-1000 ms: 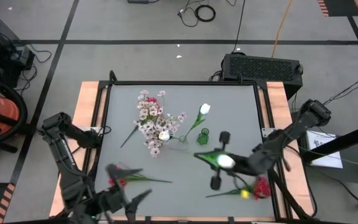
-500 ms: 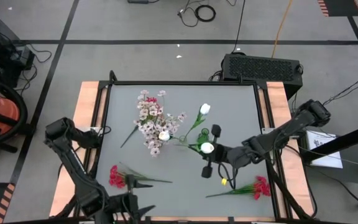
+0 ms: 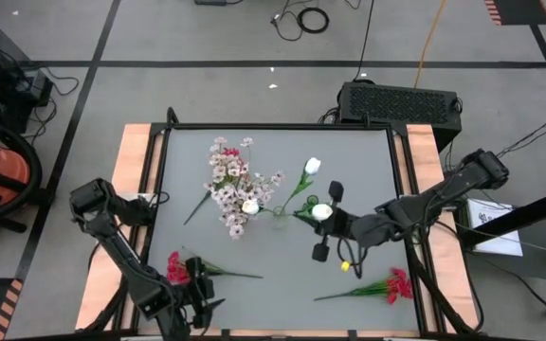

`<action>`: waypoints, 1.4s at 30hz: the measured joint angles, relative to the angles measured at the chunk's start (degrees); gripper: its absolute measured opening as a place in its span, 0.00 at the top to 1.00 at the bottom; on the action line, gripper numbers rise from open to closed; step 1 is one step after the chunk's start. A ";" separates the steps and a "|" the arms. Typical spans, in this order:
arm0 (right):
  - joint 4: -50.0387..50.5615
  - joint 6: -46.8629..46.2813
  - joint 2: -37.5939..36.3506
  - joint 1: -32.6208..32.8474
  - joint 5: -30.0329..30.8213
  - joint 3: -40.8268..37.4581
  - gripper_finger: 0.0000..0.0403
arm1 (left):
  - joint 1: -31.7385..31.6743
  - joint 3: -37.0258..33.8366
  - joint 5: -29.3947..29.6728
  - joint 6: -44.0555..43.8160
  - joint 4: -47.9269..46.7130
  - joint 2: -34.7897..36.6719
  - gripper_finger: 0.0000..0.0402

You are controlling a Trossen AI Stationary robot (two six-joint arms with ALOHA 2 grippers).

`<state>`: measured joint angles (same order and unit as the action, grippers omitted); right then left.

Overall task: Sort flowers into vase by color
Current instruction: Put the white tulip into the transparent flower vase

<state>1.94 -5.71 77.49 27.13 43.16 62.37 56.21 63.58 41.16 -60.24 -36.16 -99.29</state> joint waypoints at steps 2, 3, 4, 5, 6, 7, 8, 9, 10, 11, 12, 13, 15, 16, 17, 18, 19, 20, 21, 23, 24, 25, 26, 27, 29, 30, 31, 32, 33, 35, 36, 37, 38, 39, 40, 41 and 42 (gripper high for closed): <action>1.31 -0.05 -1.45 0.33 0.05 0.00 1.00 | -0.20 -1.79 -1.76 -0.83 1.23 0.00 0.13; 1.57 0.02 -1.99 0.34 -0.01 0.00 1.00 | -0.31 -2.55 -2.73 -0.89 1.91 0.00 0.13; 2.18 0.23 -2.60 0.36 -0.03 0.02 1.00 | -0.33 -3.38 -3.51 -0.91 2.68 0.00 0.13; 3.19 0.28 -3.24 0.38 -0.06 0.00 1.00 | -0.37 -4.11 -4.22 -0.95 3.32 0.00 0.13; 4.08 0.27 -3.68 0.34 0.00 0.02 1.00 | -0.42 -4.83 -4.82 -0.91 4.18 0.00 0.13; 4.95 0.00 -4.00 0.13 0.02 0.02 1.00 | -0.49 -5.49 -5.50 -0.90 5.12 0.00 0.13; 5.92 -0.37 -4.04 -0.24 0.00 0.02 1.00 | -0.66 -6.05 -6.15 -0.90 5.84 0.00 0.14; 6.72 -1.00 -3.98 -0.65 -0.04 0.02 1.00 | -0.74 -6.46 -6.77 -0.91 6.04 0.00 0.15; 7.21 -1.45 -3.77 -1.00 -0.04 0.02 1.00 | -0.86 -6.78 -7.10 -0.91 6.31 0.00 0.16; 7.31 -1.70 -3.45 -1.37 -0.06 0.02 1.00 | -1.04 -6.93 -7.41 -0.83 6.55 0.00 0.17; 7.16 -1.82 -3.08 -1.85 -0.12 0.02 1.00 | -1.20 -7.15 -7.72 -0.56 7.28 0.00 0.19; 7.00 -1.85 -2.67 -2.28 -0.28 0.02 1.00 | -1.38 -7.31 -8.12 -0.17 7.94 0.00 0.21; 6.66 -1.98 -1.97 -3.26 -2.51 0.02 1.00 | -1.79 -7.82 -8.94 1.03 8.83 0.00 0.24; 6.26 -2.24 -1.43 -3.80 -3.53 0.02 1.00 | -2.00 -8.00 -9.32 1.59 8.87 0.00 0.25; 5.86 -2.52 -0.85 -4.37 -4.42 0.02 1.00 | -2.18 -8.27 -9.47 2.05 8.91 0.00 0.27; 6.07 -2.73 -0.42 -4.68 -4.68 0.02 1.00 | -2.28 -8.53 -9.51 2.11 8.89 0.00 0.28; 6.29 -2.84 0.06 -4.87 -4.69 0.02 1.00 | -2.30 -8.82 -9.52 2.16 8.76 0.00 0.29; 6.27 -2.85 0.43 -5.04 -4.70 0.02 1.00 | -2.30 -9.13 -9.52 2.30 8.69 0.00 0.30; 6.27 -2.85 0.68 -5.14 -4.68 0.02 1.00 | -2.30 -9.34 -9.54 2.35 8.70 0.00 0.31; 6.08 -2.87 1.20 -5.39 -4.68 0.02 1.00 | -2.30 -9.72 -9.62 2.33 8.59 0.00 0.33; 6.16 -2.87 1.41 -5.41 -4.70 0.02 1.00 | -2.30 -9.85 -9.86 2.28 8.55 0.00 0.34; 6.14 -2.97 1.74 -5.47 -4.72 0.02 1.00 | -2.30 -9.94 -10.32 2.28 8.43 0.00 0.35; 6.12 -3.14 2.05 -5.68 -4.74 0.02 1.00 | -2.30 -9.97 -10.74 2.34 8.39 0.00 0.35; 6.13 -3.49 2.30 -5.82 -4.72 0.02 1.00 | -2.30 -9.97 -11.10 2.42 8.39 0.00 0.36; 5.94 -4.38 3.14 -6.28 -4.64 0.02 0.98 | -2.36 -9.97 -11.53 2.49 8.20 0.00 0.38; 5.93 -4.67 3.55 -6.53 -4.68 0.02 0.97 | -2.54 -9.97 -11.97 2.50 8.23 0.00 0.39; 6.08 -4.78 4.14 -6.57 -4.68 0.02 0.96 | -2.77 -9.97 -12.67 2.50 8.26 0.00 0.40; 6.12 -4.91 4.74 -6.62 -4.70 0.02 0.95 | -3.02 -9.97 -12.98 2.50 8.20 0.00 0.41; 6.07 -5.29 5.39 -6.76 -4.68 0.02 0.94 | -3.36 -9.97 -13.24 2.50 8.20 0.00 0.42; 6.09 -6.08 6.49 -7.06 -4.78 0.02 0.91 | -4.00 -9.97 -13.95 3.21 8.19 0.00 0.45; 6.10 -6.49 7.04 -7.16 -4.83 0.02 0.90 | -4.32 -9.97 -14.23 3.80 8.18 0.00 0.47; 6.07 -6.81 7.46 -7.33 -5.16 0.02 0.89 | -4.68 -9.97 -14.36 4.26 8.15 0.00 0.48; 6.12 -6.91 7.76 -7.42 -5.59 0.02 0.88 | -5.02 -9.97 -14.68 5.17 8.13 0.00 0.50; 6.16 -6.99 7.90 -7.47 -6.02 0.02 0.86 | -5.36 -9.97 -15.07 5.59 8.07 0.00 0.51; 6.19 -7.39 7.94 -7.47 -6.03 0.02 0.85 | -5.74 -9.97 -15.82 6.39 7.97 0.00 0.53; 6.17 -7.86 7.94 -7.47 -6.03 0.02 0.83 | -6.10 -10.02 -16.43 6.85 7.97 0.00 0.55; 6.14 -8.31 7.91 -7.44 -6.04 0.02 0.81 | -6.48 -10.22 -16.96 7.10 7.93 0.00 0.57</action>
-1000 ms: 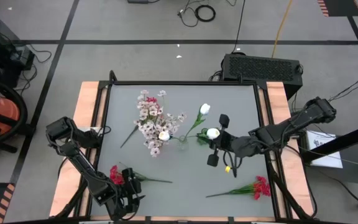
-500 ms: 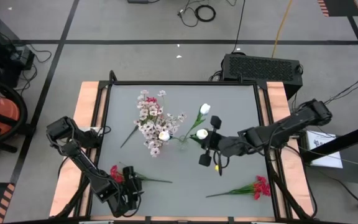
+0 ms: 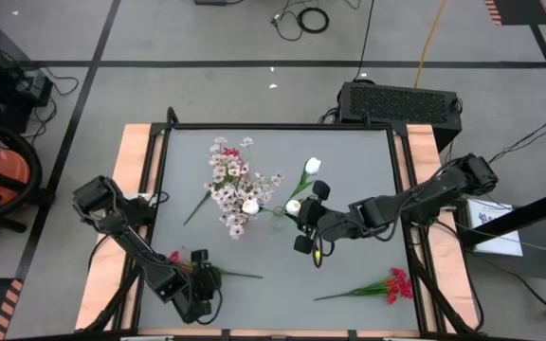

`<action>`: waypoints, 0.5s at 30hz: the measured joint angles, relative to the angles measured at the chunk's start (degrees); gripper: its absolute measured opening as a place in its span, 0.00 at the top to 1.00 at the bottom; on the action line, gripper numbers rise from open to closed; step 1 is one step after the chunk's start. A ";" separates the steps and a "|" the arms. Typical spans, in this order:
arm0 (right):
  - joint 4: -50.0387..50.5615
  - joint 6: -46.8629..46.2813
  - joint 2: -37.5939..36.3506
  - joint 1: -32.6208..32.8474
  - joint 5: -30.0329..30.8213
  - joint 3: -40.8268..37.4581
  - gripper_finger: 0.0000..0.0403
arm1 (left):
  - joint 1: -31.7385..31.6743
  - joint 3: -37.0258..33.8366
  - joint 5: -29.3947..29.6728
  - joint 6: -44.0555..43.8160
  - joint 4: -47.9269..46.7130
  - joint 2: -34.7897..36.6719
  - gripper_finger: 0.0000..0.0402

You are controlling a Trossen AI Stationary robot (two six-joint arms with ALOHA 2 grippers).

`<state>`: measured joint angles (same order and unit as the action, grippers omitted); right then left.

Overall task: Sort flowers into vase by color
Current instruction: Put the white tulip into the transparent flower vase, then put the bottom left red flower into the green flower vase

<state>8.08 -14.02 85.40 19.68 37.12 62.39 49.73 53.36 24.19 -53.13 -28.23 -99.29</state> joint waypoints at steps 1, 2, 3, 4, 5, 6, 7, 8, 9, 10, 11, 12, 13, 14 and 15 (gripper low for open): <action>0.11 -0.24 -0.09 0.01 -0.03 0.00 0.79 | -0.35 -0.20 -0.46 0.01 -0.54 0.00 0.60; 0.76 -0.31 -0.42 0.22 -0.23 -0.01 0.77 | -0.70 -0.43 -0.93 0.00 -1.31 0.00 0.62; 1.35 -0.36 -0.76 0.60 -0.42 -0.02 0.74 | -0.99 -0.75 -1.65 0.03 -1.59 0.00 0.65; 1.68 -0.58 -1.37 0.86 -1.05 -0.02 0.71 | -1.26 -1.10 -2.45 0.06 -1.43 0.00 0.68; 2.36 -1.12 -2.09 1.41 -1.24 -0.02 0.69 | -1.56 -1.41 -3.16 0.17 -1.17 0.00 0.71; 3.63 -2.03 -3.04 1.97 -1.30 -0.02 0.66 | -1.69 -1.51 -3.61 0.83 -0.92 0.02 0.75; 4.83 -2.96 -3.85 2.56 -1.37 -0.02 0.63 | -1.73 -1.68 -4.10 1.26 -0.43 0.04 0.79; 5.85 -3.82 -4.67 3.18 -1.43 -0.02 0.60 | -1.74 -1.77 -4.26 1.65 -0.22 0.04 0.84; 7.14 -4.52 -5.55 3.81 -1.49 -0.02 0.58 | -1.73 -1.78 -4.40 2.28 -0.08 0.04 0.88; 8.68 -5.12 -6.50 4.53 -1.50 -0.02 0.55 | -1.72 -1.79 -4.48 2.83 0.09 0.04 0.93; 9.98 -5.76 -7.54 5.32 -1.50 -0.02 0.53 | -1.72 -1.81 -4.63 3.31 0.32 0.04 0.96; 11.01 -6.53 -8.64 6.07 -1.48 -0.02 0.51 | -1.72 -1.81 -4.88 3.98 0.58 0.12 0.98; 11.93 -7.27 -9.68 6.81 -1.46 -0.02 0.49 | -1.72 -1.75 -5.13 4.21 0.62 0.19 0.98; 12.78 -7.99 -10.74 7.75 -1.44 -0.02 0.48 | -1.77 -1.38 -5.55 4.26 0.42 0.20 0.97; 13.45 -8.53 -11.73 8.89 -1.32 -0.02 0.46 | -1.91 -0.80 -6.29 4.42 -0.10 0.20 0.97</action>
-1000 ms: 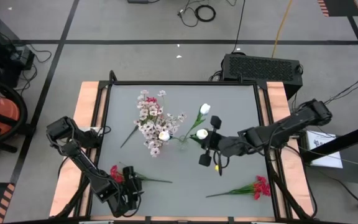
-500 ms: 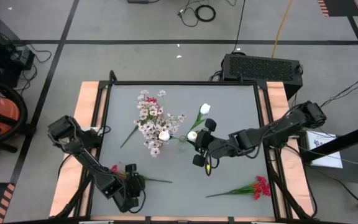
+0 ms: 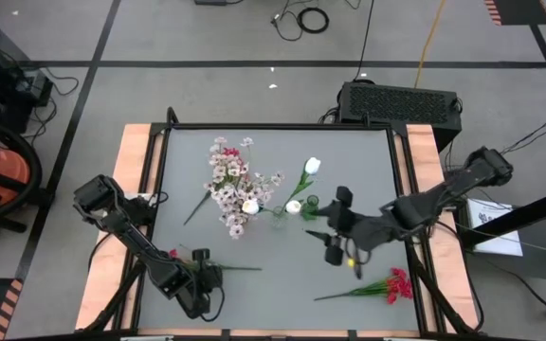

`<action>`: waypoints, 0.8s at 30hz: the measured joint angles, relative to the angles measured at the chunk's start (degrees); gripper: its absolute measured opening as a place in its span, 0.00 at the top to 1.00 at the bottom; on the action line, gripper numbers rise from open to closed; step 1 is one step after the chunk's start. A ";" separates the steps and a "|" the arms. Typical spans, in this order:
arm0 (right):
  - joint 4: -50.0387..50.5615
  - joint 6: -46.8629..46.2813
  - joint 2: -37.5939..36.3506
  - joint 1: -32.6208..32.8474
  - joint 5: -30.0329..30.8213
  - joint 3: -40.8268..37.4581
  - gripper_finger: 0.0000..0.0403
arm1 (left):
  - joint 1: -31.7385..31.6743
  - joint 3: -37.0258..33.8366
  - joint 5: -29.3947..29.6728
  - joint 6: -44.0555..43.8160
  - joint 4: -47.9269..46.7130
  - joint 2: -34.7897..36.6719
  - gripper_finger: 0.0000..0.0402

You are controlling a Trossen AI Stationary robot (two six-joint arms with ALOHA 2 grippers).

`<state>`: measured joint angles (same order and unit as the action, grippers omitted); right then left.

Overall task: Sort flowers into vase by color
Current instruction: Put the bottom left red flower into the green flower vase

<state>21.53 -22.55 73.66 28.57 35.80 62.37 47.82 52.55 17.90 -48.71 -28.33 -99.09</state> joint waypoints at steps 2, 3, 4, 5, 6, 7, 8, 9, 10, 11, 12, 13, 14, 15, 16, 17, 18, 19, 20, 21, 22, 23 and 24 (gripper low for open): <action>-0.39 -0.60 -1.36 2.67 0.02 0.00 0.45 | -0.37 2.10 -1.44 0.00 -1.92 0.00 0.97; -1.33 -0.61 -1.76 4.15 0.20 0.00 0.44 | -0.63 3.56 -2.19 0.00 -3.09 0.00 0.98; -2.35 -0.53 -1.92 5.78 0.51 0.00 0.44 | -0.90 5.02 -3.03 0.04 -4.48 0.00 0.99; -3.64 -0.29 -1.82 7.44 0.98 0.00 0.45 | -1.19 6.57 -3.51 0.27 -5.95 0.00 0.99; -5.38 0.20 -1.36 8.97 1.71 0.00 0.45 | -1.57 8.20 -3.59 1.13 -7.04 0.00 0.99; -7.42 1.07 -0.63 10.30 2.44 0.00 0.46 | -1.99 9.86 -3.68 2.56 -7.42 0.00 0.99; -9.44 2.15 0.31 11.63 3.13 0.00 0.46 | -2.38 11.80 -3.75 4.50 -7.43 0.00 0.99; -11.53 3.29 1.42 12.73 3.43 0.00 0.47 | -2.76 13.61 -3.81 6.53 -7.36 0.00 0.99; -13.82 4.31 2.53 13.58 3.82 0.00 0.48 | -3.23 15.54 -4.15 8.37 -7.86 0.00 0.99; -16.00 5.11 3.82 14.31 4.42 0.00 0.48 | -3.61 17.25 -4.30 9.83 -8.67 0.00 0.99; -17.97 5.99 5.06 14.86 4.81 0.00 0.49 | -3.95 18.65 -4.31 10.50 -9.99 0.01 0.99; -19.75 6.99 6.16 15.16 4.83 0.00 0.49 | -4.19 19.71 -4.33 11.04 -11.59 0.04 0.99; -20.82 7.79 6.94 15.30 4.55 0.00 0.50 | -4.29 20.25 -4.31 11.66 -13.21 0.04 0.99; -21.42 8.09 7.59 15.42 4.27 0.00 0.50 | -4.31 20.35 -4.26 11.96 -15.06 0.04 0.99; -21.90 8.00 8.03 15.41 4.18 0.00 0.50 | -4.30 20.17 -4.16 12.00 -17.34 0.04 0.99; -22.12 7.94 8.19 15.32 3.80 0.00 0.51 | -4.28 19.77 -4.02 11.64 -19.72 0.04 0.98; -22.08 7.99 8.25 15.31 3.42 0.00 0.51 | -4.25 19.16 -3.81 10.98 -22.13 0.04 0.96; -22.10 8.07 8.27 15.31 3.10 0.00 0.51 | -4.33 18.40 -3.41 9.88 -24.02 0.04 0.93; -22.15 8.23 8.27 15.29 3.07 0.00 0.51 | -4.54 17.48 -3.05 8.98 -25.57 0.04 0.90; -22.24 8.42 8.27 15.18 3.09 0.00 0.51 | -4.78 16.44 -2.71 8.82 -26.44 0.04 0.86; -22.29 8.63 8.25 15.03 3.08 0.00 0.51 | -4.92 15.46 -2.33 8.73 -26.40 0.04 0.82; -22.30 8.66 8.20 14.96 3.09 0.00 0.51 | -5.13 14.53 -2.13 8.78 -25.80 0.04 0.77; -22.43 8.67 8.20 14.93 3.10 0.00 0.51 | -5.21 13.54 -1.81 9.07 -24.89 0.04 0.72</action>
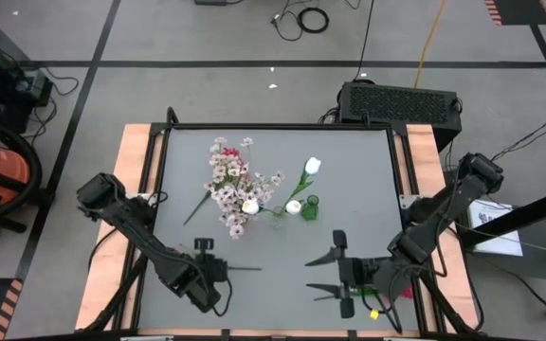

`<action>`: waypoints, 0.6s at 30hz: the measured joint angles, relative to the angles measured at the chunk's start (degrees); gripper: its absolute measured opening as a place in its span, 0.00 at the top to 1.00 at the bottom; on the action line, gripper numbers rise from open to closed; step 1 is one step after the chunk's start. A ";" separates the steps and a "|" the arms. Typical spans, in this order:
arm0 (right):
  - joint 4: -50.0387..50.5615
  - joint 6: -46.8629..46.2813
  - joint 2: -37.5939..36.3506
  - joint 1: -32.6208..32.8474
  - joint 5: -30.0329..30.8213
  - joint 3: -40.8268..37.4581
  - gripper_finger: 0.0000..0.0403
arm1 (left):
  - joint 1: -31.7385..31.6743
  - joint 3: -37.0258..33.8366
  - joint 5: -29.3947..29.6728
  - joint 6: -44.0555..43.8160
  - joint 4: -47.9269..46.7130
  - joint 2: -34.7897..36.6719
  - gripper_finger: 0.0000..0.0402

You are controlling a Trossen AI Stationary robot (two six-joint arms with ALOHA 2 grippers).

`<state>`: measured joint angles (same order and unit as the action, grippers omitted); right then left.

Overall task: Sort flowers into vase by color
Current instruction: Put the bottom left red flower into the green flower vase

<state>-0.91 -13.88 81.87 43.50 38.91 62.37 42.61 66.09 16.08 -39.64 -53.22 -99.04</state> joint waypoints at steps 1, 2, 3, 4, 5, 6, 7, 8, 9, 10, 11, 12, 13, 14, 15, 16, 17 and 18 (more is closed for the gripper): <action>-0.18 0.17 0.00 -0.02 0.01 0.00 0.51 | 0.05 -0.87 0.08 0.18 0.70 0.00 0.68; -0.40 0.60 0.00 -0.03 0.01 0.00 0.51 | 0.08 -1.85 0.10 0.65 1.86 0.00 0.63; -0.53 0.99 -0.01 -0.03 0.01 0.00 0.51 | 0.14 -2.79 0.03 1.06 3.55 0.00 0.60; -0.62 1.12 -0.02 -0.03 0.00 0.00 0.51 | 0.14 -3.67 -0.16 1.40 5.37 0.00 0.57; -0.65 1.23 -0.02 -0.03 -0.01 0.00 0.51 | 0.10 -4.38 -0.45 1.65 6.25 0.00 0.54; -0.66 1.33 -0.04 -0.03 0.00 0.00 0.51 | 0.05 -5.08 -0.65 1.70 6.33 0.00 0.53; -0.67 1.53 -0.04 -0.01 -0.01 0.00 0.51 | 0.04 -5.81 -0.68 1.37 6.09 0.00 0.52; -0.72 1.56 -0.05 -0.01 -0.01 0.00 0.51 | -0.08 -6.55 -1.10 1.09 6.11 0.00 0.52; -0.82 1.56 -0.07 -0.01 0.00 0.00 0.51 | -0.31 -7.30 -1.73 0.92 6.17 0.00 0.53; -1.04 1.58 -0.07 -0.02 0.01 0.00 0.51 | -0.48 -8.07 -2.65 0.48 6.19 0.00 0.54; -1.18 1.57 -0.07 -0.03 0.01 0.00 0.51 | -0.70 -8.72 -3.64 0.05 6.07 -0.02 0.55; -1.30 1.54 -0.08 -0.08 0.07 0.00 0.51 | -0.95 -9.28 -4.44 -0.05 5.99 -0.02 0.57; -1.52 1.47 -0.09 -0.21 0.19 0.00 0.51 | -1.15 -9.71 -5.34 -0.05 6.21 -0.02 0.60; -1.70 1.34 -0.09 -0.39 0.19 0.00 0.51 | -1.35 -10.06 -6.24 -0.03 6.52 -0.02 0.64; -1.95 1.28 -0.09 -0.59 0.21 0.00 0.51 | -1.50 -10.37 -6.86 -0.04 6.97 -0.02 0.68; -2.24 1.28 -0.08 -0.80 0.23 0.00 0.51 | -1.60 -10.63 -7.15 -0.04 7.60 -0.01 0.72; -2.77 1.26 0.21 -1.10 0.34 0.00 0.51 | -1.71 -10.87 -7.36 -0.01 8.23 0.00 0.77; -3.77 1.28 0.63 -1.41 0.42 0.00 0.51 | -1.71 -10.92 -7.58 -0.02 8.58 0.00 0.83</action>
<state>-4.68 -12.60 82.49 42.09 39.33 62.37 40.91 55.18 8.51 -39.66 -44.64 -99.04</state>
